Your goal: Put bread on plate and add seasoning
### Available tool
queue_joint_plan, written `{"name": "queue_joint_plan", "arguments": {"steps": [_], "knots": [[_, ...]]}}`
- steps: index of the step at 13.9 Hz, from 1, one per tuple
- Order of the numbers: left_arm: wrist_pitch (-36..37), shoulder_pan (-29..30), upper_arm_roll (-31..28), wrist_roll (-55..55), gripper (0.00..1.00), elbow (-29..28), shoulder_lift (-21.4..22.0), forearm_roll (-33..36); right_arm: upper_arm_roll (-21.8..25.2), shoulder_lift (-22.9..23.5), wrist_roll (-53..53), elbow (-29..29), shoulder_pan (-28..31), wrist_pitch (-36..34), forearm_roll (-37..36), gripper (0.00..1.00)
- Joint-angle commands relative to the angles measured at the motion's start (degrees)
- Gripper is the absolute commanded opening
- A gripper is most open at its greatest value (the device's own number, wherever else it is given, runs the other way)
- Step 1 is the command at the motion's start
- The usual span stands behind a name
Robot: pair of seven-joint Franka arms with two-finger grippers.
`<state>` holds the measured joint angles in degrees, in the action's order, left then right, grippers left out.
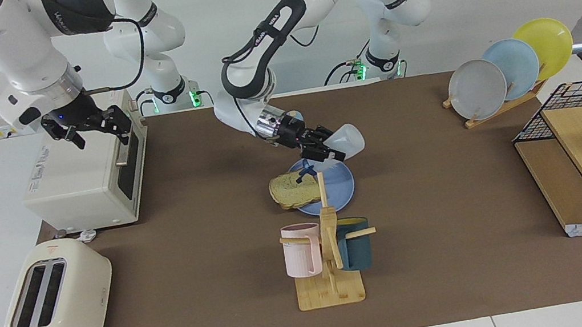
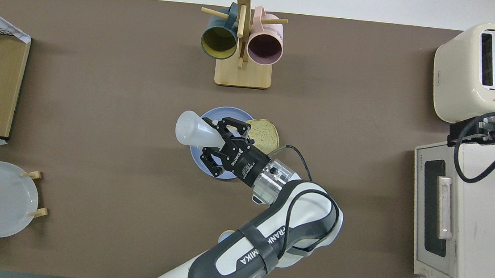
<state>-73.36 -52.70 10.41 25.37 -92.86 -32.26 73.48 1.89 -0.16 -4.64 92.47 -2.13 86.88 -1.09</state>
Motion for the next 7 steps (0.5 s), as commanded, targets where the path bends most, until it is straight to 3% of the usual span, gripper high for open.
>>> {"name": "queue_joint_plan", "arguments": {"steps": [1, 4, 7], "knots": [[1.1, -0.6, -0.7, 0.1, 0.0, 1.5, -0.3, -1.2, -0.1, -1.0, 1.7, 1.1, 0.5, 0.7, 1.1, 1.0], [0.7, 1.4, -0.8, 0.1, 0.0, 1.2, -0.4, -0.8, -0.1, -1.0, 1.7, 1.1, 0.5, 0.7, 1.1, 1.0], [-1.2, 7.6, -0.8, 0.0, 0.0, 0.9, -0.6, 1.5, -0.1, -1.0, 1.7, 1.1, 0.5, 0.7, 1.1, 1.0]]}}
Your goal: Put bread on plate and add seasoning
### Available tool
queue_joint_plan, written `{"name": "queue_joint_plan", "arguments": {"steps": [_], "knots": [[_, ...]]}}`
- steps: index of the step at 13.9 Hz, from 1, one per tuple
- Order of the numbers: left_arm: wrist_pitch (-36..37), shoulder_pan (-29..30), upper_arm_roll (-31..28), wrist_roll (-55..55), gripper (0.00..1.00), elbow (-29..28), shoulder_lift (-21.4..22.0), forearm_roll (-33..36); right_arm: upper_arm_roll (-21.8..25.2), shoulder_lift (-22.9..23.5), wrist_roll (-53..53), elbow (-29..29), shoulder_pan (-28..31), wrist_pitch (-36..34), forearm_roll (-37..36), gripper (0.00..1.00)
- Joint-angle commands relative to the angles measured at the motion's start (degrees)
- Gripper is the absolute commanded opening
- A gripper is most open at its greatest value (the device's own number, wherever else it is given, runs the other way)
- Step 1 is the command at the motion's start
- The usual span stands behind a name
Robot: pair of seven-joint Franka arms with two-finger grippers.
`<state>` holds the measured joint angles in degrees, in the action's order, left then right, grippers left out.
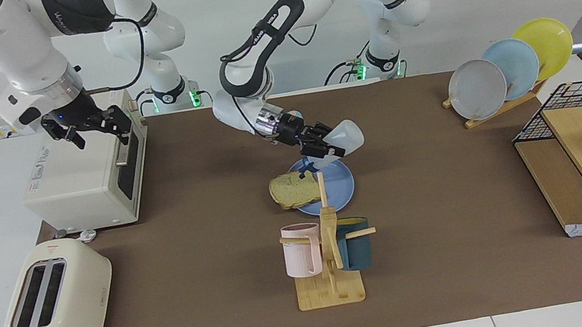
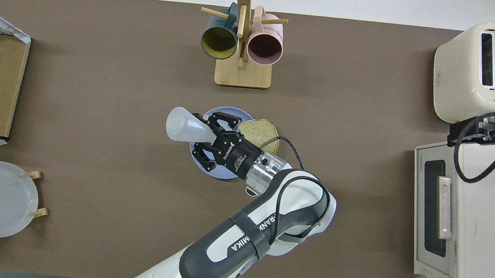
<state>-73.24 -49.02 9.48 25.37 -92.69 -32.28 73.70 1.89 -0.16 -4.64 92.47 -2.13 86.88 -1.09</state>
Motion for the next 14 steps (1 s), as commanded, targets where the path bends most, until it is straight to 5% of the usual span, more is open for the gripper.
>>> {"name": "queue_joint_plan", "arguments": {"steps": [1, 14], "knots": [[-1.8, 5.1, 0.1, -0.1, 0.0, 0.6, -0.7, 1.7, -0.1, -1.0, 1.7, 1.1, 0.5, 0.7, 1.1, 1.0], [-7.0, 10.3, 0.3, -2.3, 0.0, -1.3, 10.9, -12.2, -0.1, -1.0, 1.7, 1.1, 0.5, 0.7, 1.1, 1.0]]}}
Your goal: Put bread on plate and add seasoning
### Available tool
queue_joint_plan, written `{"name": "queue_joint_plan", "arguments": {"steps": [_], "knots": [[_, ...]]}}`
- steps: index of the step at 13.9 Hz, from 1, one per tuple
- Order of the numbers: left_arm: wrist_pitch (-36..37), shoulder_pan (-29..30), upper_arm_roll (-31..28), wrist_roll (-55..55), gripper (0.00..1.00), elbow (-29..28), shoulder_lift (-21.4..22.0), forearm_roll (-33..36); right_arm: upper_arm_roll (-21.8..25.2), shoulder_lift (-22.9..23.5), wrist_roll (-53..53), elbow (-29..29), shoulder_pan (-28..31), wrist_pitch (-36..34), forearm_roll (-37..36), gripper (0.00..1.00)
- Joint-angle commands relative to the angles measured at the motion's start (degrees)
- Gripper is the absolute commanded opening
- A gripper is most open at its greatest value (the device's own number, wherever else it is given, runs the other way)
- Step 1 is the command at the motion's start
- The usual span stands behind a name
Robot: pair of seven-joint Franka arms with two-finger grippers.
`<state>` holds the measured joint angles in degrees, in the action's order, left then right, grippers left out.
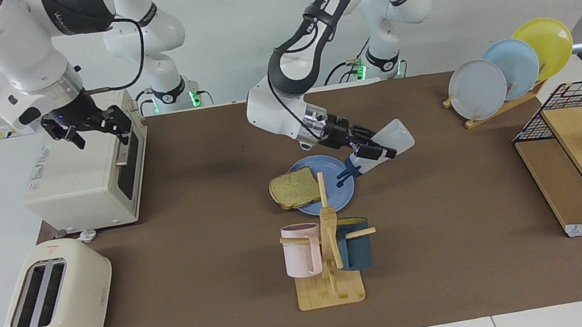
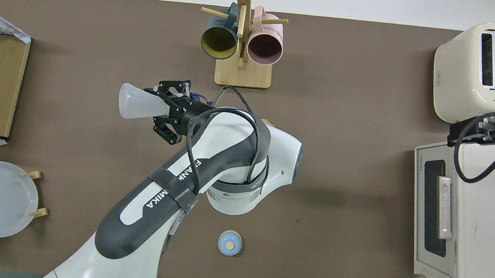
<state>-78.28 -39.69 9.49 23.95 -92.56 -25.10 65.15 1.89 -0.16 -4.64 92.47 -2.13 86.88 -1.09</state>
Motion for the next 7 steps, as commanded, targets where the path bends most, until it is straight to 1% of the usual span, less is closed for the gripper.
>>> {"name": "queue_joint_plan", "arguments": {"steps": [1, 2, 5, 7], "knots": [[-3.3, 2.1, 0.3, -0.9, 0.0, -1.9, 6.0, -5.6, -0.1, -1.0, 1.7, 1.1, 0.5, 0.7, 1.1, 1.0], [-4.8, 2.9, 0.3, -1.0, 0.0, -2.6, 8.5, -6.9, -0.1, -1.0, 1.7, 1.1, 0.5, 0.7, 1.1, 1.0], [-6.2, 5.8, 0.3, -2.7, 0.0, -3.0, 14.1, -12.6, -0.1, -1.0, 1.7, 1.1, 0.5, 0.7, 1.1, 1.0], [-9.8, 8.6, 0.3, -7.1, 0.0, -3.0, 15.9, -16.2, -0.1, -1.0, 1.7, 1.1, 0.5, 0.7, 1.1, 1.0]]}}
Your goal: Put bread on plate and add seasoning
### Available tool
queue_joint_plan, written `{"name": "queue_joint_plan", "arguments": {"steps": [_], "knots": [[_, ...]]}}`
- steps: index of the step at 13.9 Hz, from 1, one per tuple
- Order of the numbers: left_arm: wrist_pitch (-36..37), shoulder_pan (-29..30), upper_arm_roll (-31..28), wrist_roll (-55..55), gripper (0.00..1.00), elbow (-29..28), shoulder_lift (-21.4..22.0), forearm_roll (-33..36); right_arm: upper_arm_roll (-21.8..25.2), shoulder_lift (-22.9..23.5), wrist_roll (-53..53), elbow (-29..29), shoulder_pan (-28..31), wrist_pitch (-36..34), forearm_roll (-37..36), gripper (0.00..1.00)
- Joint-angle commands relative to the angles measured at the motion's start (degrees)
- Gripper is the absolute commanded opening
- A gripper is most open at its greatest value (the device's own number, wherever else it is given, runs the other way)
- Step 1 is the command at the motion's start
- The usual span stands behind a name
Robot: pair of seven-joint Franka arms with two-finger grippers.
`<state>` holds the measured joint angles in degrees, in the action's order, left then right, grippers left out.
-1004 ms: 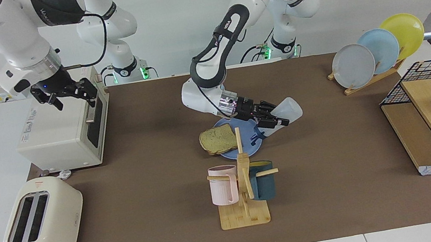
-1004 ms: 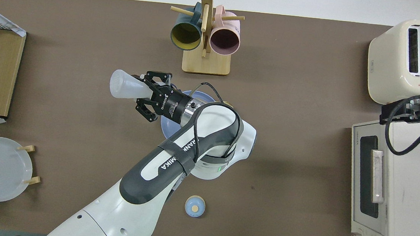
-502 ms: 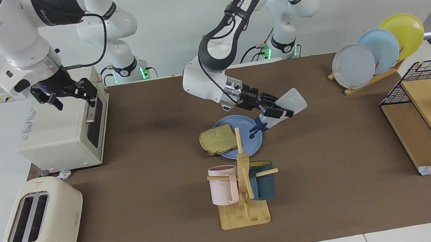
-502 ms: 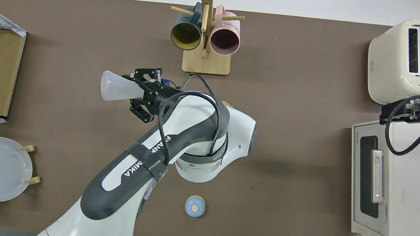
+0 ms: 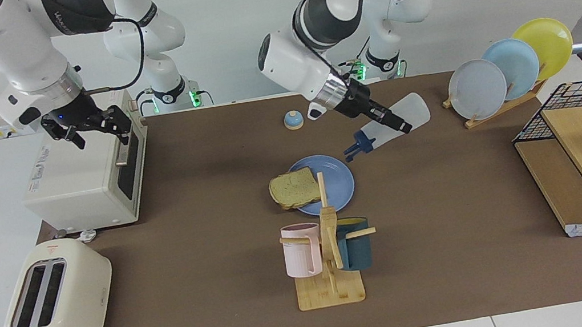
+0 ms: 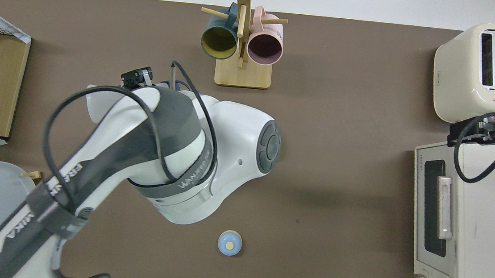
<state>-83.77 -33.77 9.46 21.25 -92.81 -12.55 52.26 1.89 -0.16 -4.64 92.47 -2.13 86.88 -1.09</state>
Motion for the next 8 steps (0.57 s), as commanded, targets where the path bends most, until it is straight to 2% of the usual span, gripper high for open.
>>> {"name": "queue_joint_plan", "arguments": {"steps": [1, 5, 8], "knots": [[-5.8, 4.2, 0.3, -5.9, 0.0, -2.7, 4.2, -5.3, -0.1, -1.0, 1.7, 1.1, 0.5, 0.7, 1.1, 1.0], [-13.9, 11.2, 0.2, -6.7, 0.0, -2.8, 7.9, -16.5, -0.1, -1.0, 1.7, 1.1, 0.5, 0.7, 1.1, 1.0], [-19.6, 16.0, 0.2, -7.6, 0.0, -2.9, 8.6, -23.7, -0.1, -1.0, 1.7, 1.1, 0.5, 0.7, 1.1, 1.0]]}}
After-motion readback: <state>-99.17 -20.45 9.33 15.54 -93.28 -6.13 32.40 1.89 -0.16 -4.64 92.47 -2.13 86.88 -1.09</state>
